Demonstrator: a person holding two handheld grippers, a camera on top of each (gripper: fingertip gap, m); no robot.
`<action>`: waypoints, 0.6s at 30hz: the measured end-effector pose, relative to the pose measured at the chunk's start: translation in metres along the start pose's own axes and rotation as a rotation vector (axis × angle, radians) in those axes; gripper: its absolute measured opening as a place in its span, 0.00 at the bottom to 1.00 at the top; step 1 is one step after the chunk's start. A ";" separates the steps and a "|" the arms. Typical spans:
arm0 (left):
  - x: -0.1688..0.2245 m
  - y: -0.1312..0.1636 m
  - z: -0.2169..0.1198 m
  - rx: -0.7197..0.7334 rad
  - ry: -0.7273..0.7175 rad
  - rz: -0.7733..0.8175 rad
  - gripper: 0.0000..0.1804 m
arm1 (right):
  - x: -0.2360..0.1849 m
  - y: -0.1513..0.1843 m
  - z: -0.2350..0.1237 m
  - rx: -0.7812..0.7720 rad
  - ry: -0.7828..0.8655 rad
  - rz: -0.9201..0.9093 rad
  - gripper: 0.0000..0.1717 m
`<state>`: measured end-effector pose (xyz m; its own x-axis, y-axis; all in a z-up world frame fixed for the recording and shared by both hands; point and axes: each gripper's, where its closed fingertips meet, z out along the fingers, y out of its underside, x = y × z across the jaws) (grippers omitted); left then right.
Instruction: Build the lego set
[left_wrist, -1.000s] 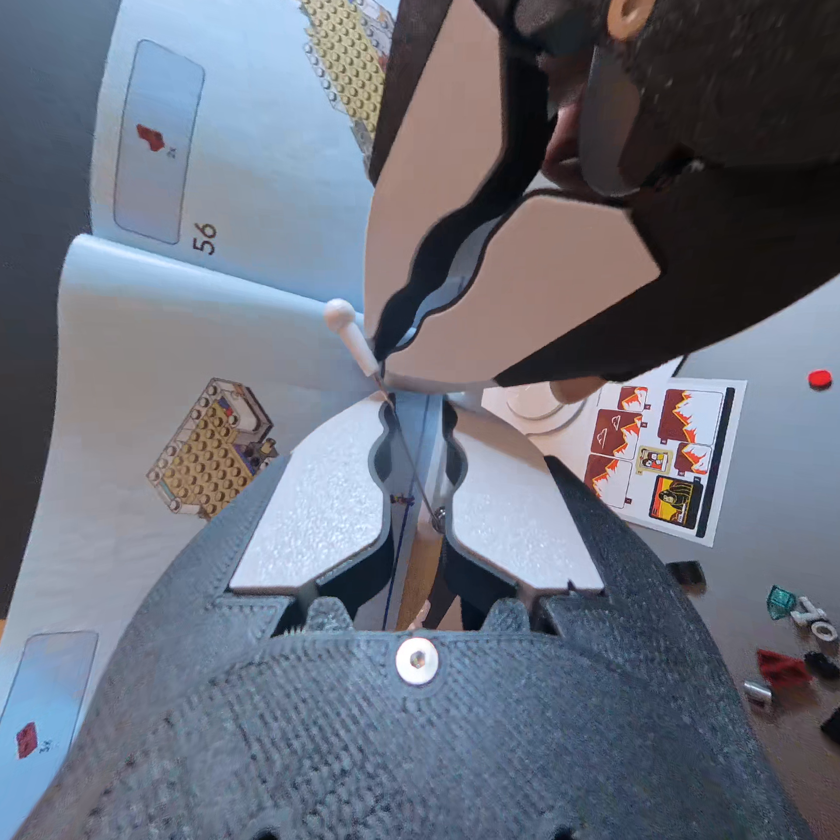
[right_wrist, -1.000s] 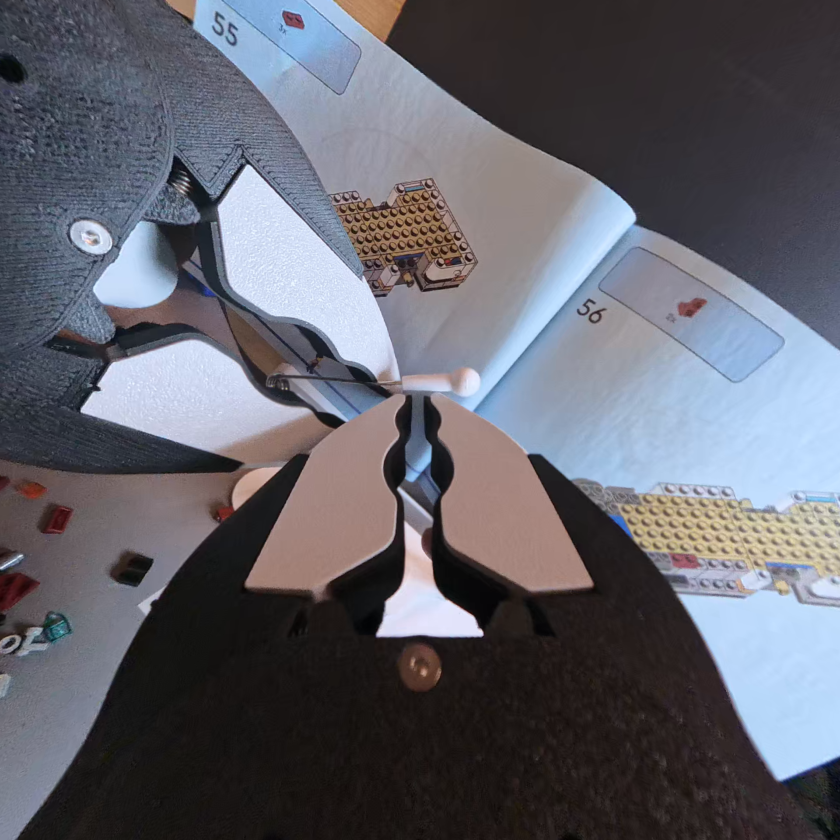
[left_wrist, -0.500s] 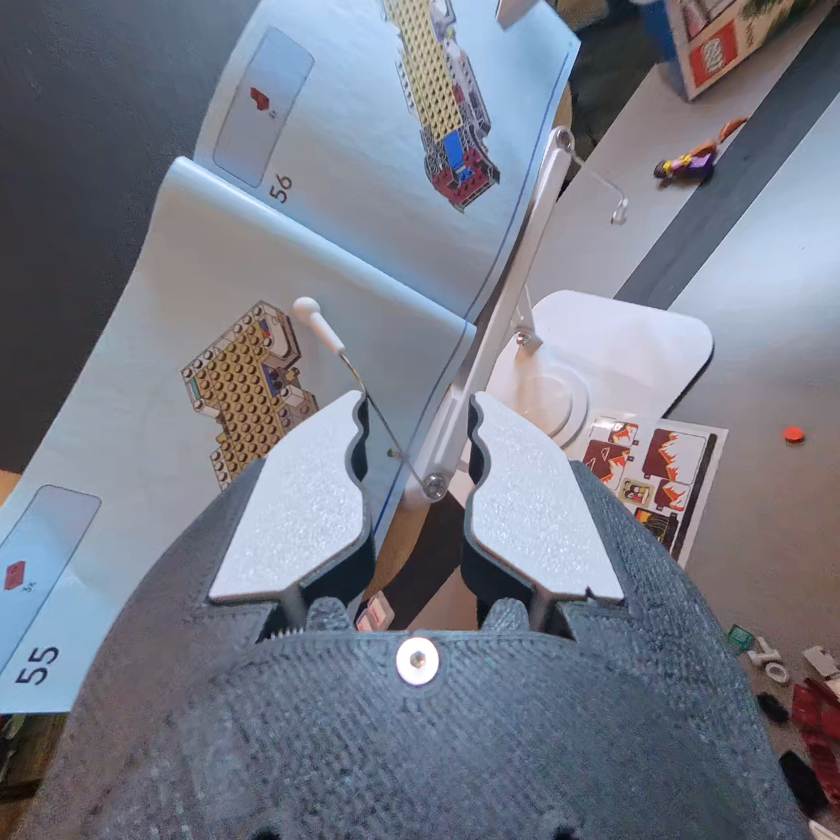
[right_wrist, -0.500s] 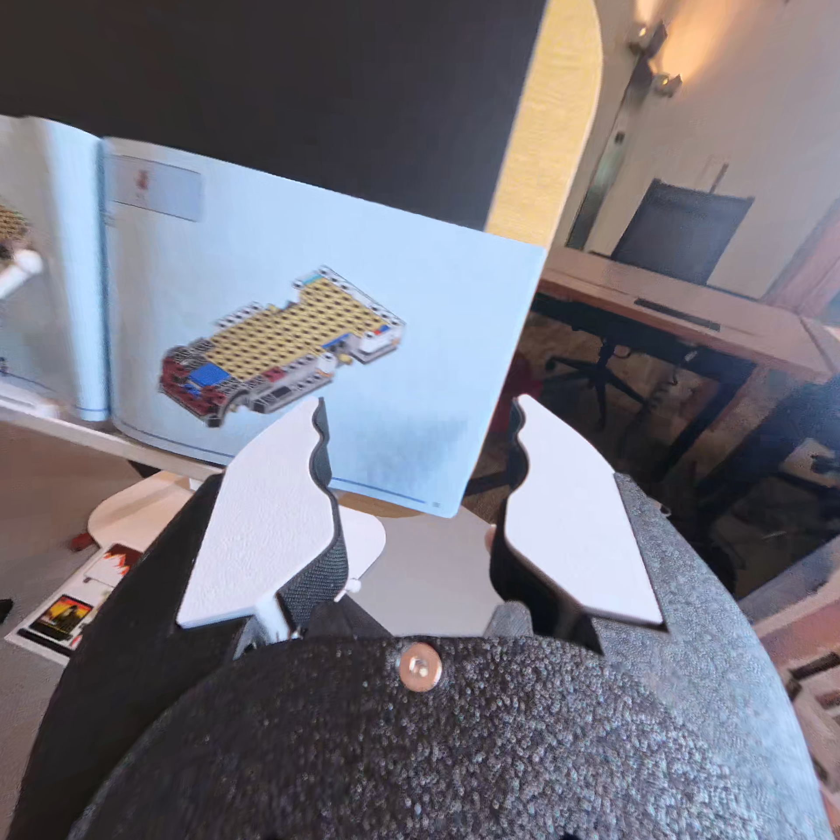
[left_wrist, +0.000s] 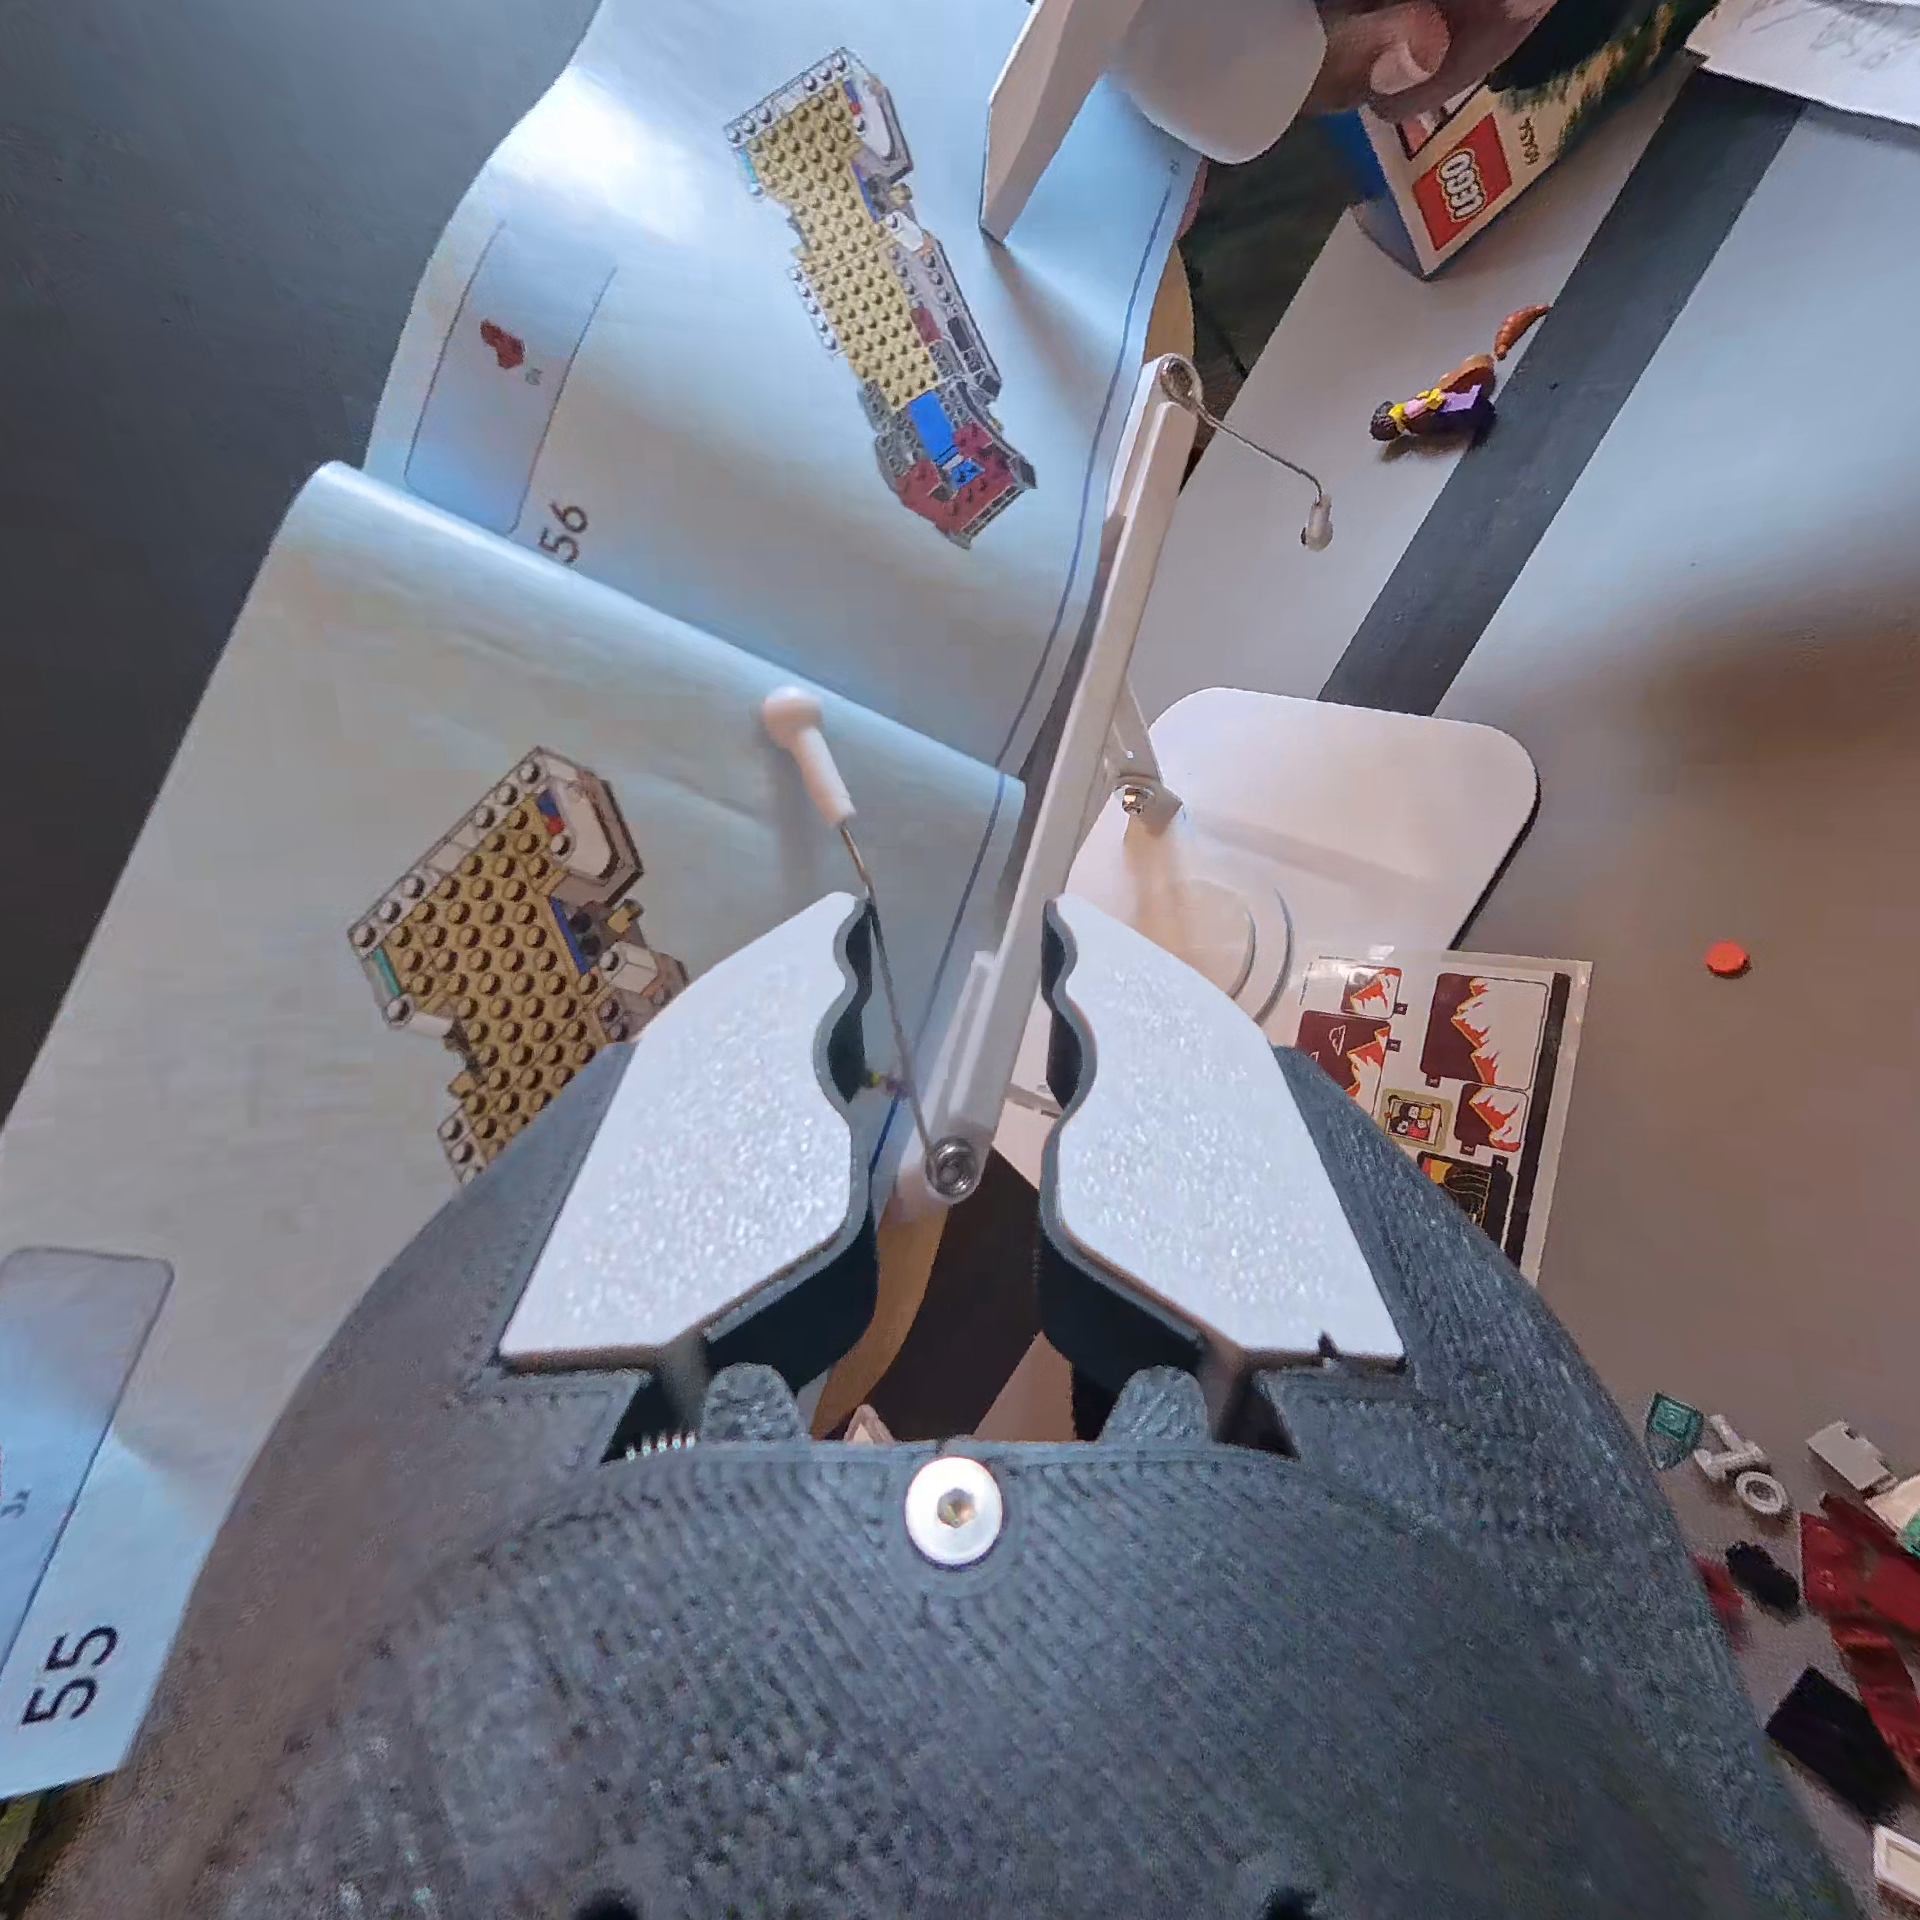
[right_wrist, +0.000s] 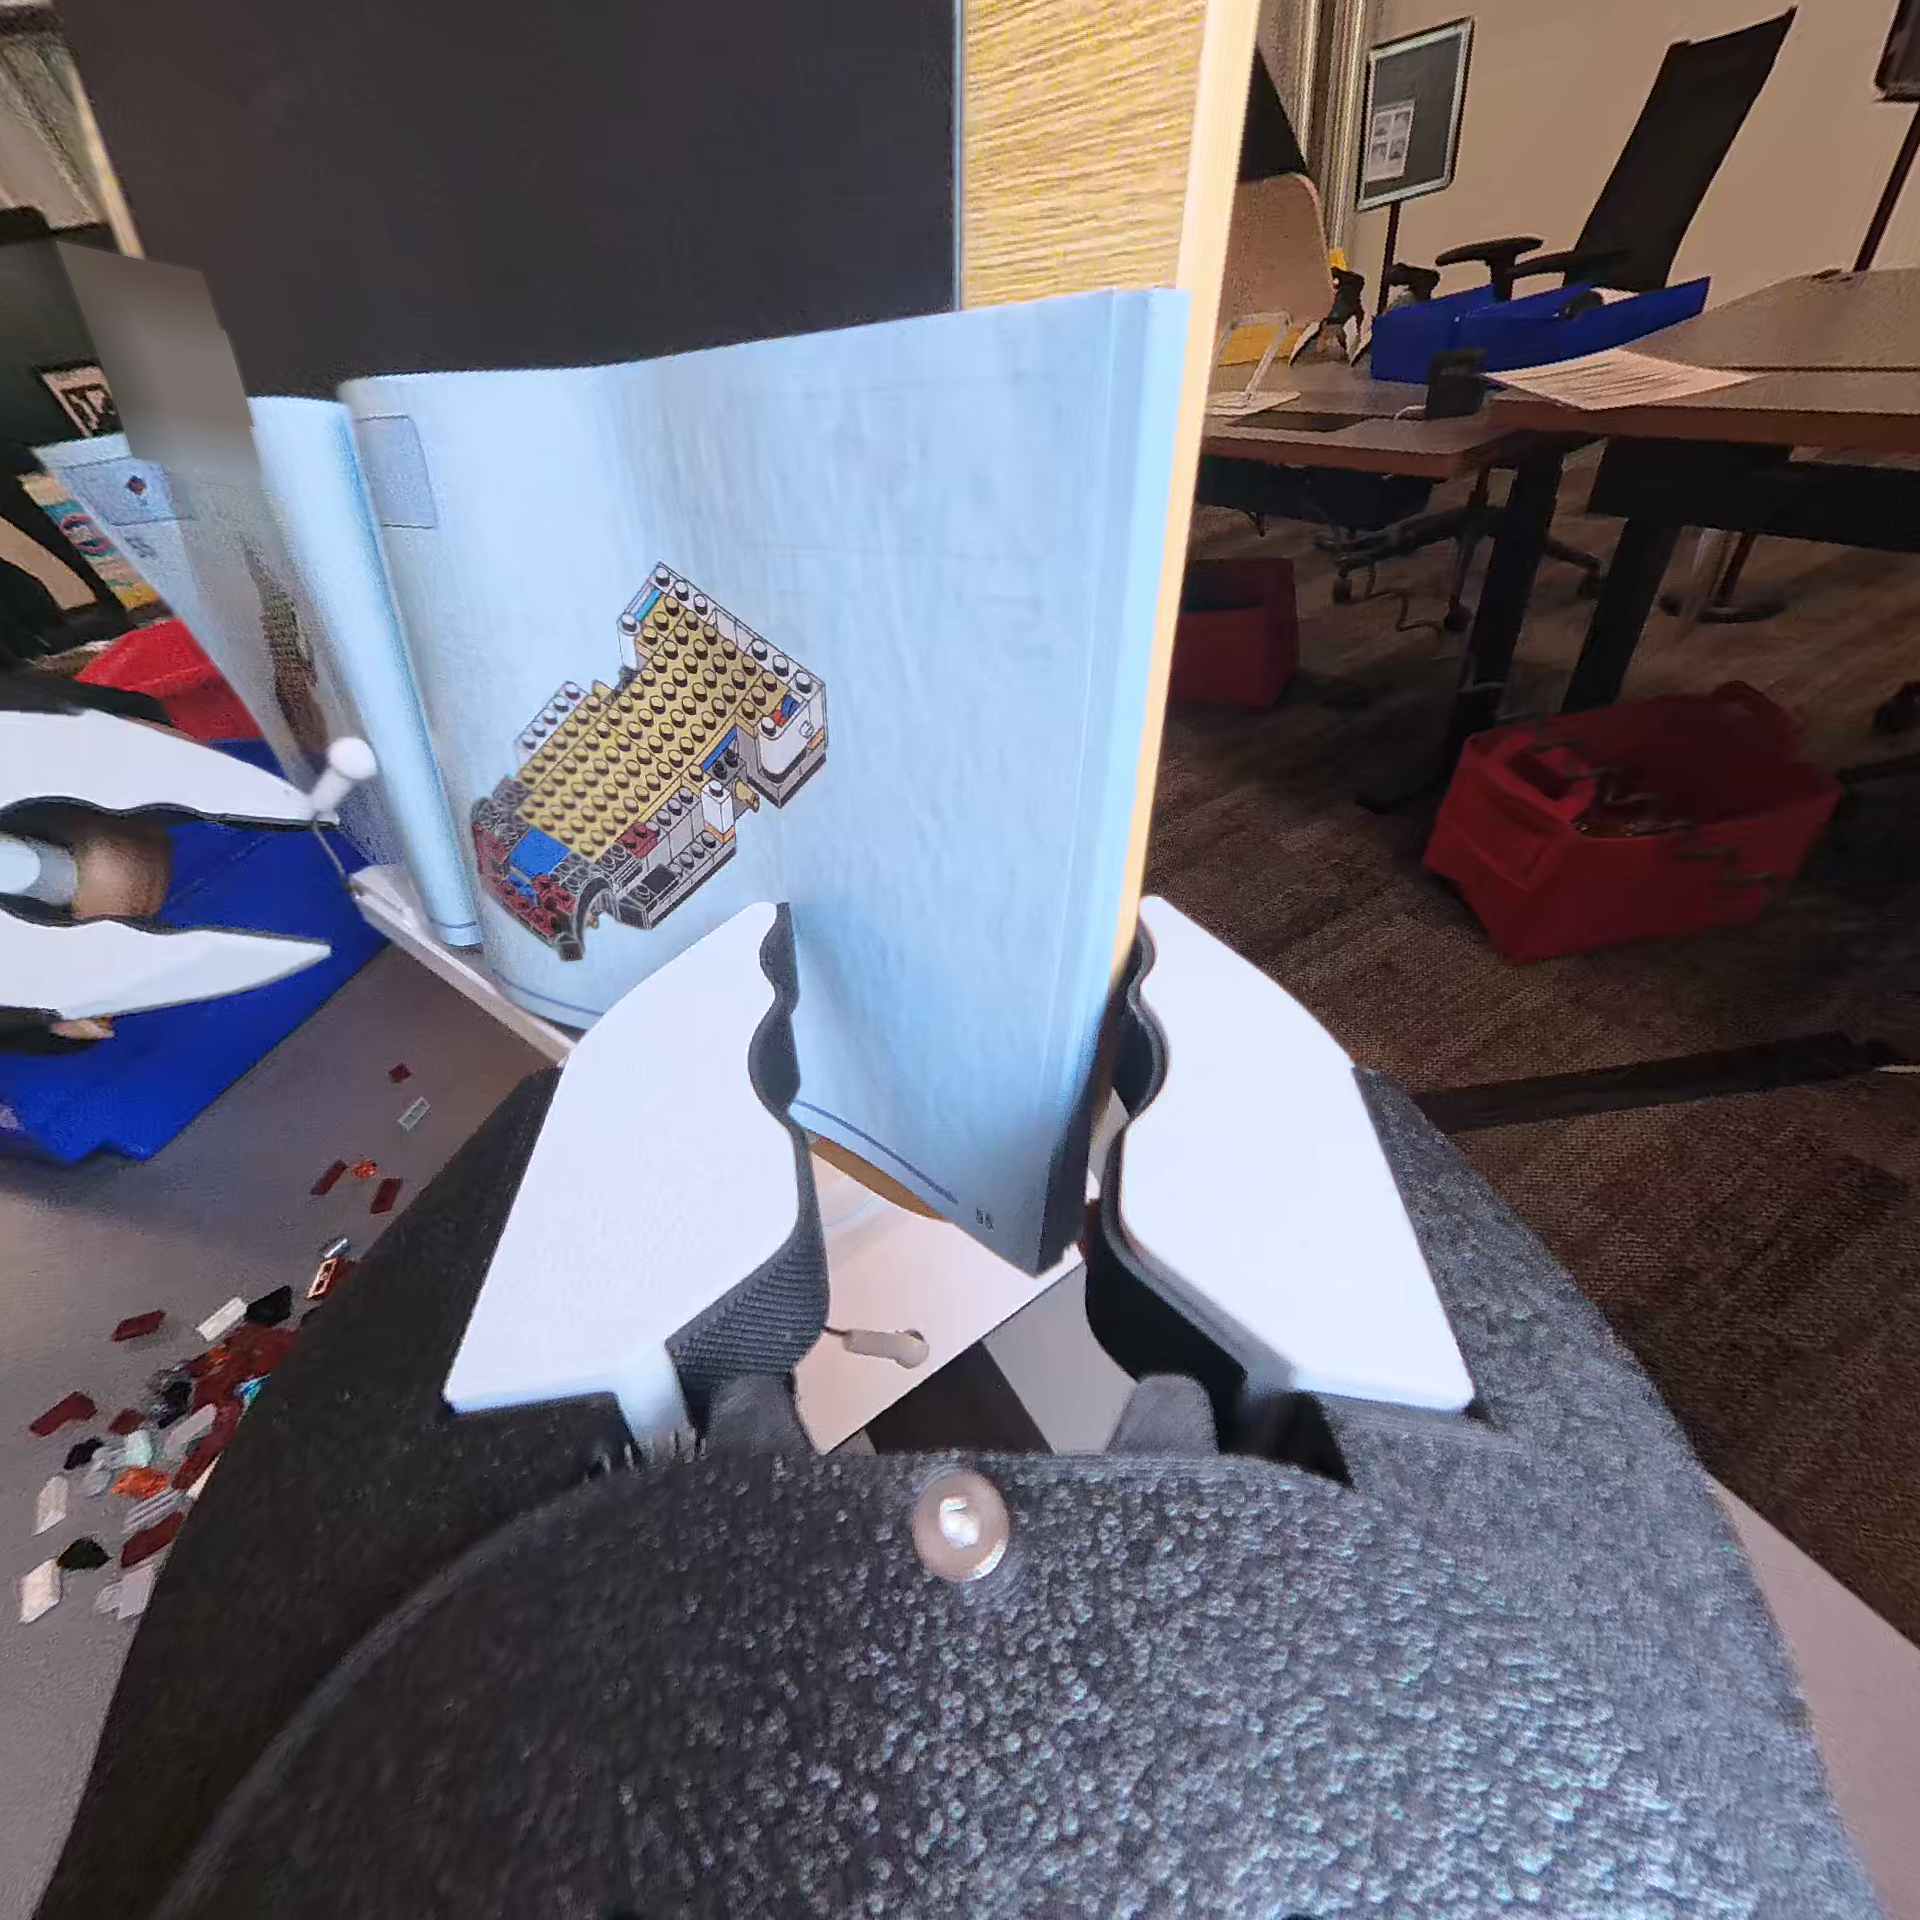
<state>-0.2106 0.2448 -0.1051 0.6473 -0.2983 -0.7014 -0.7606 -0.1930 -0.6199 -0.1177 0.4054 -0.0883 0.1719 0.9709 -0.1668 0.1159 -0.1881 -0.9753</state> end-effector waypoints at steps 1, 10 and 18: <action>0.003 -0.001 0.002 -0.003 0.005 0.018 0.18 | -0.002 0.001 -0.002 0.002 -0.001 -0.001 0.34; 0.010 -0.012 -0.001 0.046 0.022 -0.041 0.17 | -0.024 0.009 -0.023 0.016 0.033 -0.040 0.27; -0.001 -0.004 -0.056 0.307 -0.027 -0.469 0.13 | -0.035 0.011 -0.043 0.009 0.180 -0.159 0.32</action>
<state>-0.2109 0.1933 -0.0820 0.9171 -0.2207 -0.3319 -0.3439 -0.0172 -0.9389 -0.0802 0.3631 -0.0870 0.3238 0.9460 0.0164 0.1464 -0.0330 -0.9887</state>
